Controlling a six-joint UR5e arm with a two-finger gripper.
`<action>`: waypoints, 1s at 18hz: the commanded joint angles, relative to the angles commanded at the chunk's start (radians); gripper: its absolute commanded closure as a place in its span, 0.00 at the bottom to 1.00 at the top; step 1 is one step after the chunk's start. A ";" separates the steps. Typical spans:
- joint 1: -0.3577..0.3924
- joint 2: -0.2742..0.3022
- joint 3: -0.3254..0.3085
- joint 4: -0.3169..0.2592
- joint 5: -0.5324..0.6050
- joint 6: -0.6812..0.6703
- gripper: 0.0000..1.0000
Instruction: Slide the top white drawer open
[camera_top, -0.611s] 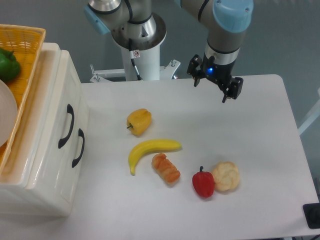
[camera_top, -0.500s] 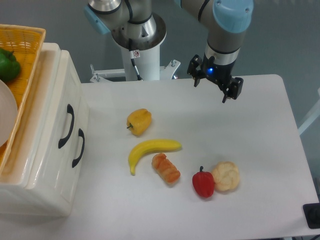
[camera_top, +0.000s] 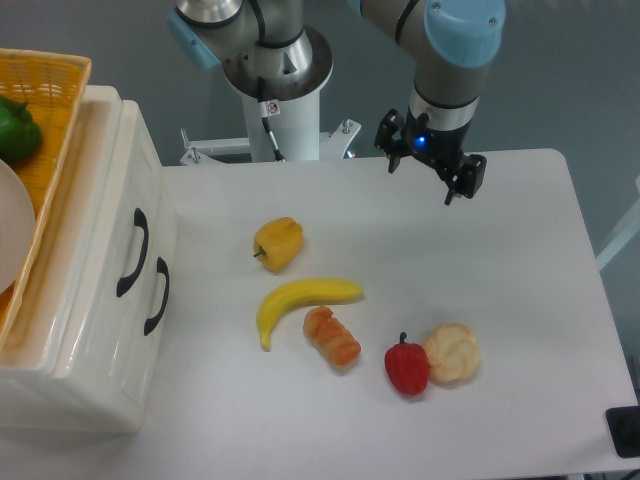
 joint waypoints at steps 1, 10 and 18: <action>-0.005 0.000 -0.005 0.002 0.000 -0.002 0.00; -0.037 0.009 -0.003 -0.012 -0.008 -0.184 0.00; -0.094 0.000 0.006 -0.008 -0.126 -0.458 0.00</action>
